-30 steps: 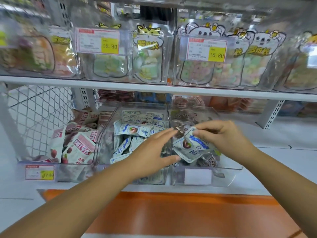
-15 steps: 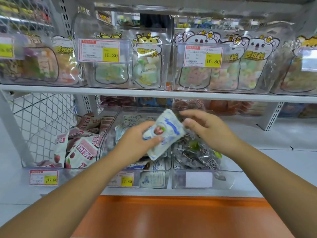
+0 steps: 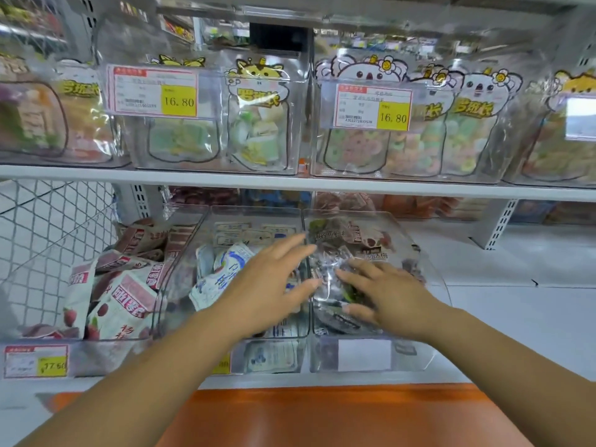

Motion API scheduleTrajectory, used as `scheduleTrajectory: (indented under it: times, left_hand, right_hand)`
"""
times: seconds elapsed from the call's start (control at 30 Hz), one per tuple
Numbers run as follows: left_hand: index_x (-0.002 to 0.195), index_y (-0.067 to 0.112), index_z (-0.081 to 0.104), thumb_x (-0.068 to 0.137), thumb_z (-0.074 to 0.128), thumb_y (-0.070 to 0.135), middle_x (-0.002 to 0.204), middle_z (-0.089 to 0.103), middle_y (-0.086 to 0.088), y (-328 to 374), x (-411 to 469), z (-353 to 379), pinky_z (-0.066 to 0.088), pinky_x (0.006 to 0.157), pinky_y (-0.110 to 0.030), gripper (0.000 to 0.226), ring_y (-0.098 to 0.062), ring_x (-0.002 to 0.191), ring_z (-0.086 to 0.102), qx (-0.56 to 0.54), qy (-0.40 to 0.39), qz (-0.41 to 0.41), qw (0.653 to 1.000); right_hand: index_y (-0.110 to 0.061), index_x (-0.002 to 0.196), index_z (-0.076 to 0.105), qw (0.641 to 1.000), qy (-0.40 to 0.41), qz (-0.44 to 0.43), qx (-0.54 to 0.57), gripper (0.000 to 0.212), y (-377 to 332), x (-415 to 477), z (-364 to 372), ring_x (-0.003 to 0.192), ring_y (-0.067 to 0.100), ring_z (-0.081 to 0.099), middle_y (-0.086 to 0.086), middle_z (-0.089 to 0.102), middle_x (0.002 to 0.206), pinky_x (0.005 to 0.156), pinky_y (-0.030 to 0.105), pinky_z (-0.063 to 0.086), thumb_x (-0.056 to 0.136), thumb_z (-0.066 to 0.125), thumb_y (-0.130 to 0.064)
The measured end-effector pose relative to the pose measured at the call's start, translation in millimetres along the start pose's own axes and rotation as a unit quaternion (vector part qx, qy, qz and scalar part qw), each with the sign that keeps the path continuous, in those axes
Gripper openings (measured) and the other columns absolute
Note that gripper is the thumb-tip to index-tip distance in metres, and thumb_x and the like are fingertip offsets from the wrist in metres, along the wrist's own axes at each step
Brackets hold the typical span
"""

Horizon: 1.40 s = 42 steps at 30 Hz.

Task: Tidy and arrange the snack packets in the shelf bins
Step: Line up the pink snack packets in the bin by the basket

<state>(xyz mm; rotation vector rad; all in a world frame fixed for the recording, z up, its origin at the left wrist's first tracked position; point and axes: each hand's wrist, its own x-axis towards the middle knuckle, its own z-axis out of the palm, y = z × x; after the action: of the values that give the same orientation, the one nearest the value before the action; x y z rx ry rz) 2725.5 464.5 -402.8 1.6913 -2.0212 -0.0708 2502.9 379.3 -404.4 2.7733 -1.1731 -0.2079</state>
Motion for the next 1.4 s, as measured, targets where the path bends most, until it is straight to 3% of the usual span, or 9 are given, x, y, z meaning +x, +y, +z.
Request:
scheduleTrajectory:
  times: [0.07, 0.17, 0.27, 0.4, 0.57, 0.83, 1.03, 1.2, 1.4]
  left_hand:
    - [0.151, 0.039, 0.019, 0.095, 0.039, 0.057, 0.159, 0.002, 0.021, 6.3, 6.4, 9.7, 0.004, 0.117, -0.026, 0.062, 0.001, 0.144, 0.000, 0.008, -0.037, 0.016, 0.999]
    - [0.150, 0.040, 0.020, 0.096, 0.036, 0.057, 0.159, 0.007, 0.020, 2.5, 13.9, 20.8, 0.000, 0.116, -0.025, 0.059, 0.000, 0.145, -0.004, 0.028, -0.054, 0.031, 0.998]
    - [0.147, 0.041, 0.028, 0.096, 0.038, 0.055, 0.157, 0.018, 0.018, -2.4, 18.5, 23.6, 0.002, 0.113, -0.023, 0.054, -0.003, 0.144, 0.002, 0.040, -0.044, 0.045, 0.997]
    - [0.147, 0.041, 0.028, 0.095, 0.037, 0.059, 0.155, 0.020, 0.020, -2.3, 20.1, 22.6, 0.004, 0.114, -0.025, 0.056, -0.001, 0.143, 0.001, 0.055, -0.049, 0.052, 0.996]
    - [0.149, 0.041, 0.024, 0.093, 0.034, 0.064, 0.156, 0.015, 0.022, -4.3, 21.8, 16.5, -0.001, 0.112, -0.022, 0.062, 0.001, 0.142, -0.001, 0.067, -0.071, 0.051, 0.994]
    - [0.150, 0.043, 0.014, 0.088, 0.035, 0.071, 0.157, 0.006, 0.025, -4.8, 19.3, 15.8, 0.003, 0.115, -0.023, 0.071, 0.004, 0.143, -0.003, 0.011, -0.095, 0.030, 0.995]
    - [0.150, 0.046, 0.009, 0.088, 0.048, 0.063, 0.155, 0.010, 0.026, 3.8, 14.7, 5.2, 0.017, 0.115, -0.025, 0.074, 0.002, 0.142, 0.013, -0.085, -0.067, -0.025, 0.994]
    - [0.149, 0.044, 0.019, 0.082, 0.063, 0.060, 0.154, 0.026, 0.018, 12.1, 9.7, -7.9, 0.027, 0.116, -0.037, 0.081, -0.005, 0.139, 0.029, -0.178, -0.013, -0.066, 0.982]
    - [0.110, 0.018, 0.064, 0.092, 0.061, 0.009, 0.099, 0.071, -0.010, 14.0, -9.2, -21.6, 0.050, 0.094, -0.048, 0.020, -0.019, 0.089, 0.067, -0.389, 0.011, -0.108, 0.915]
  right_hand:
    - [-0.043, 0.151, 0.005, 1.000, -0.011, -0.008, 0.024, 0.079, -1.4, -6.2, 2.2, 0.144, 0.027, 0.020, -0.007, 0.006, 0.161, 0.116, 0.043, 0.024, 0.078, 0.003, -0.075]
    - [-0.039, 0.150, 0.022, 0.988, -0.011, -0.022, 0.153, 0.056, -1.0, -17.9, -14.6, 0.146, 0.018, 0.017, -0.005, 0.018, 0.160, 0.117, 0.027, 0.013, 0.097, 0.026, -0.056]
    - [-0.024, 0.137, 0.052, 0.962, 0.137, 0.012, 0.237, 0.037, 15.2, -8.0, -44.1, 0.127, 0.013, 0.044, -0.006, 0.052, 0.136, 0.092, 0.007, 0.026, 0.101, 0.044, -0.028]
    - [-0.021, 0.138, 0.049, 0.985, 0.057, 0.111, 0.118, 0.038, 52.0, 50.5, -55.5, 0.114, 0.027, 0.058, 0.010, 0.057, 0.134, 0.094, 0.033, 0.047, 0.100, 0.045, -0.027]
    - [-0.028, 0.150, 0.023, 0.985, -0.055, 0.111, 0.122, 0.082, 62.2, 90.8, -50.9, 0.129, 0.022, 0.046, -0.001, 0.038, 0.151, 0.103, 0.033, 0.042, 0.084, 0.067, -0.049]
    - [-0.030, 0.144, 0.038, 0.982, 0.069, 0.073, 0.160, 0.056, 56.9, 66.7, -33.8, 0.115, 0.021, 0.055, -0.004, 0.053, 0.137, 0.083, 0.027, 0.044, 0.092, 0.061, -0.032]
    - [-0.036, 0.128, 0.056, 0.912, 0.240, 0.028, 0.333, 0.037, 39.3, 27.0, -44.8, 0.098, 0.005, 0.056, -0.021, 0.059, 0.109, 0.067, 0.008, 0.038, 0.097, 0.054, -0.016]
    - [-0.044, 0.098, 0.061, 0.864, 0.249, -0.049, 0.435, 0.034, -4.0, 2.6, -50.8, 0.075, -0.005, 0.057, -0.034, 0.062, 0.080, 0.067, 0.010, 0.040, 0.095, 0.057, -0.011]
    - [-0.019, 0.094, 0.071, 0.744, 0.209, -0.027, 0.634, 0.010, -29.8, 3.4, -48.2, 0.081, 0.016, 0.062, 0.012, 0.069, 0.095, 0.076, 0.041, 0.050, 0.092, 0.062, -0.015]
